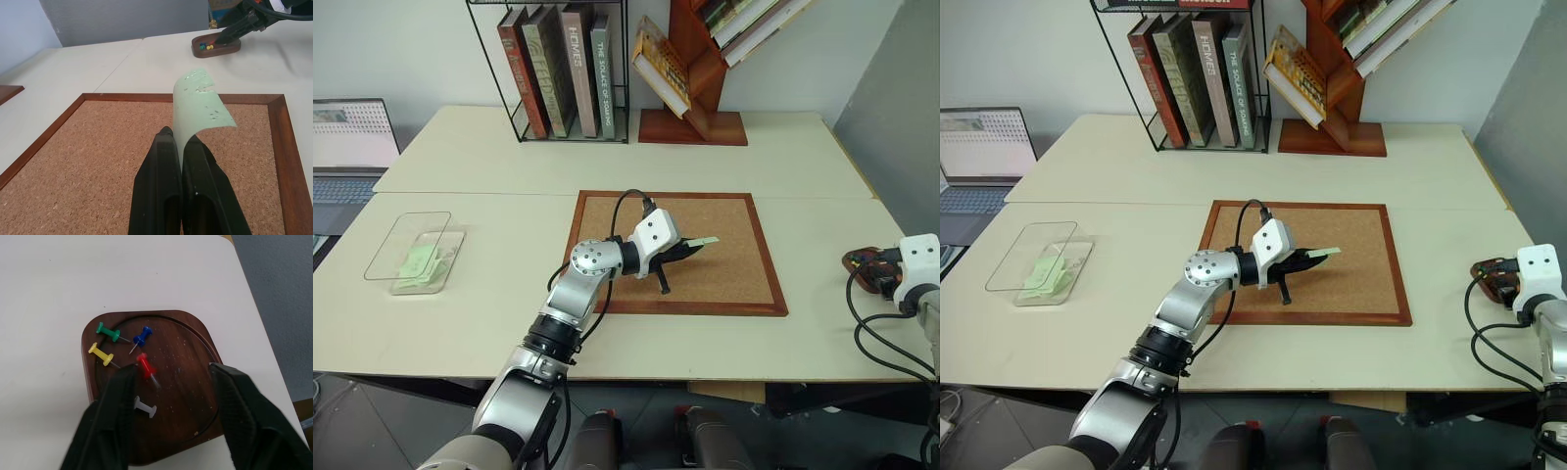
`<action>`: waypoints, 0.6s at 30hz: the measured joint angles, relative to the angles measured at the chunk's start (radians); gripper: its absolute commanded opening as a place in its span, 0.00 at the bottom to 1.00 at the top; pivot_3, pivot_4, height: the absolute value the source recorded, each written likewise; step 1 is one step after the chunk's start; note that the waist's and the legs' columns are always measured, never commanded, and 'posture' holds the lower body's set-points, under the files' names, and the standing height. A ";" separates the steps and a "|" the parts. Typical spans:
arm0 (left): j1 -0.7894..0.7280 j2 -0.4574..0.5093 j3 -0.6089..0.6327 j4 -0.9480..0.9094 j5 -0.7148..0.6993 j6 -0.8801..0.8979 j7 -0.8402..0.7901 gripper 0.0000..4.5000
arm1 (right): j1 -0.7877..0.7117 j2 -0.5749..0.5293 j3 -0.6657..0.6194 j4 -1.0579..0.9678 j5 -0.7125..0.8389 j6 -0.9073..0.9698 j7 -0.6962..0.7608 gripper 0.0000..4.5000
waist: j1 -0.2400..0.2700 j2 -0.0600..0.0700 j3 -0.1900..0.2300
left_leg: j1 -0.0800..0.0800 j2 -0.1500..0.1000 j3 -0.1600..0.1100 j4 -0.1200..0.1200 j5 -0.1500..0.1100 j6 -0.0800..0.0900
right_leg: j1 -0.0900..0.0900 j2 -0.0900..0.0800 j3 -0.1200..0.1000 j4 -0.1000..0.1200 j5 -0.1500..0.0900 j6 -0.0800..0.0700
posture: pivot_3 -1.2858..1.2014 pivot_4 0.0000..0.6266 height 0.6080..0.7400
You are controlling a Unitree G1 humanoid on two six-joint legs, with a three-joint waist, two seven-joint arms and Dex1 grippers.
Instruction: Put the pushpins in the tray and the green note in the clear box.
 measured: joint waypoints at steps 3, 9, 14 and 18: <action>0.000 0.000 0.000 0.000 0.000 0.000 0.000 0.00 | 0.000 0.000 -0.001 0.000 0.001 0.000 -0.001 0.76 | -0.001 0.000 0.000 | 0.001 0.000 0.003 0.000 0.000 0.000 | 0.000 0.000 0.001 0.000 0.001 0.001 | 0.52 0.24 1.00; -0.003 -0.001 0.000 0.002 0.000 -0.003 0.000 0.00 | -0.009 0.000 -0.009 0.000 0.001 0.000 -0.003 0.76 | -0.002 0.000 0.000 | 0.002 0.001 0.004 0.000 0.000 0.000 | 0.000 0.001 0.002 0.000 0.001 0.002 | 0.52 0.24 1.00; -0.014 -0.005 0.002 0.013 0.000 -0.003 0.020 0.00 | -0.017 -0.007 -0.044 -0.066 0.018 -0.003 -0.002 0.76 | -0.002 0.000 0.000 | 0.001 0.001 0.004 0.000 0.000 0.000 | 0.000 0.001 0.002 0.000 0.001 0.002 | 0.52 0.24 1.00; -0.035 -0.005 0.025 0.011 -0.002 0.016 0.069 0.00 | -0.018 -0.004 -0.051 -0.223 0.095 -0.082 0.104 0.76 | -0.009 -0.001 0.000 | 0.002 0.002 0.004 -0.001 0.000 0.000 | 0.000 0.002 0.002 0.000 0.001 0.002 | 0.52 0.24 1.00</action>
